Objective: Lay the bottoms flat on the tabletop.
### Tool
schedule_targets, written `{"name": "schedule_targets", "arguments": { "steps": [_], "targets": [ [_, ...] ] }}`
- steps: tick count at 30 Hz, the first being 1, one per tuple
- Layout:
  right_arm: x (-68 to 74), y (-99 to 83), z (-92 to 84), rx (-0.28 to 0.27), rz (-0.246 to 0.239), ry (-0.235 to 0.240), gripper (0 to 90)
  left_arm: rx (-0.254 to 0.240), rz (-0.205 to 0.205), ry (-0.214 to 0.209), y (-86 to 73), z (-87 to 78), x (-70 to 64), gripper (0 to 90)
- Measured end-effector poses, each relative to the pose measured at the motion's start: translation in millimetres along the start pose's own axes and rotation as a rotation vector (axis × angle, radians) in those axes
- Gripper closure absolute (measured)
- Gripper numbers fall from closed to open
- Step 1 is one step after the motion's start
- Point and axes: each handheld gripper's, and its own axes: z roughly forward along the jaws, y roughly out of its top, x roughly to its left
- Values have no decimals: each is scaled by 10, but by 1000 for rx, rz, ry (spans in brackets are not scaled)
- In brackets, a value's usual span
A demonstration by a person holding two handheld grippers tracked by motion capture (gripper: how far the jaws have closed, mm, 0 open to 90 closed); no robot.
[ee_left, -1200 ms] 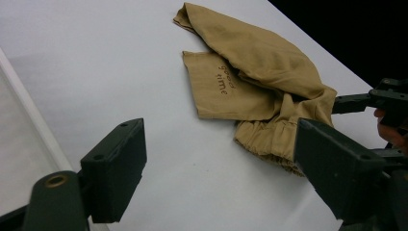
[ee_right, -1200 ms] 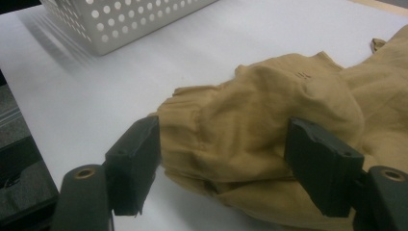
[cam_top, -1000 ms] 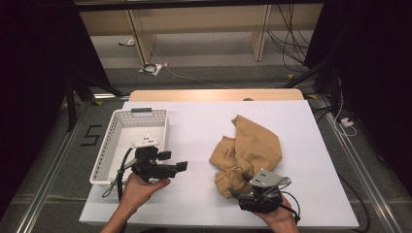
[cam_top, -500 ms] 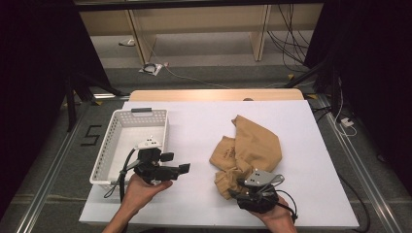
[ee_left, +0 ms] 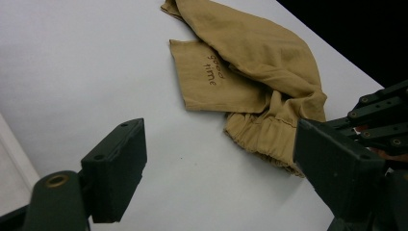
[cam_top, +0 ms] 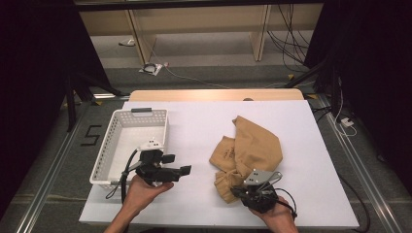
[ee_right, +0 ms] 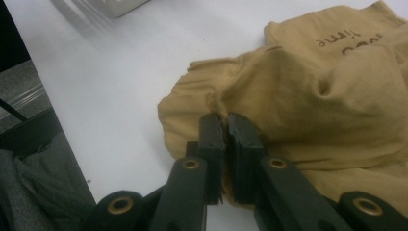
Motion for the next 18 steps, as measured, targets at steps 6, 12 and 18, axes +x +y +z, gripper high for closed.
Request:
{"name": "schedule_targets", "arguments": {
  "steps": [6,12,18],
  "targets": [
    [-2,13,-72,-24,9,3,870,-4,3,0,10,-12,-2,193],
    [-51,15,-229,-73,15,9,873,-4,3,2,8,-16,4,195],
    [-199,-25,-471,-142,53,-30,874,5,14,2,-2,7,-29,195]
  ]
}}
